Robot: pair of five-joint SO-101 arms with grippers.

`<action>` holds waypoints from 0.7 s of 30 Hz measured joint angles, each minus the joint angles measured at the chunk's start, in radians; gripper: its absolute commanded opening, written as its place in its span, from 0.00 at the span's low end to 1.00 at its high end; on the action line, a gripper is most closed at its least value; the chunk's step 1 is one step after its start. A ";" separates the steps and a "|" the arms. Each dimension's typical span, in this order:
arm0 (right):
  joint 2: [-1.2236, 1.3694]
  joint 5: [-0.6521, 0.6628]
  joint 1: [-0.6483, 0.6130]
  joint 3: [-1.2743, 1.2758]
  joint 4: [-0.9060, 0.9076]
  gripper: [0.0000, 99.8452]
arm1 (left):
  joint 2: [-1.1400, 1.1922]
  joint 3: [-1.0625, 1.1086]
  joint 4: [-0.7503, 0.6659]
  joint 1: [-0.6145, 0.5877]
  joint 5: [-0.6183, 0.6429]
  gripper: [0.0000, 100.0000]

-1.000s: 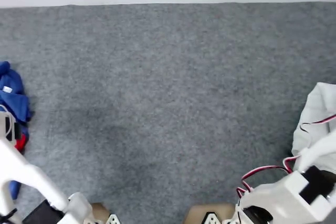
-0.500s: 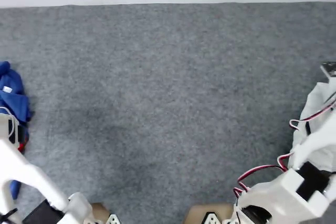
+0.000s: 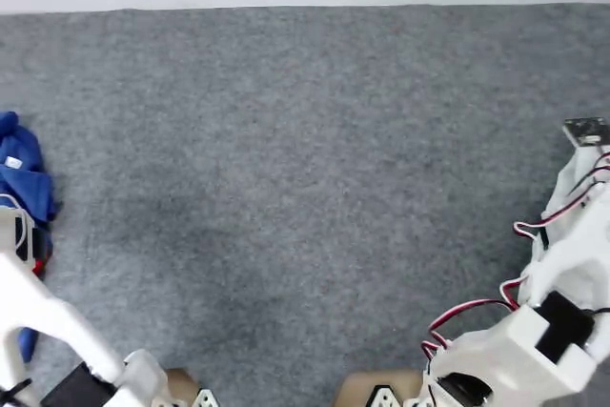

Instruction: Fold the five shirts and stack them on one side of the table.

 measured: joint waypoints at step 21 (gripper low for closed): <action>0.017 0.028 0.068 0.000 -0.087 0.01 | 0.000 0.005 0.000 0.000 0.000 0.14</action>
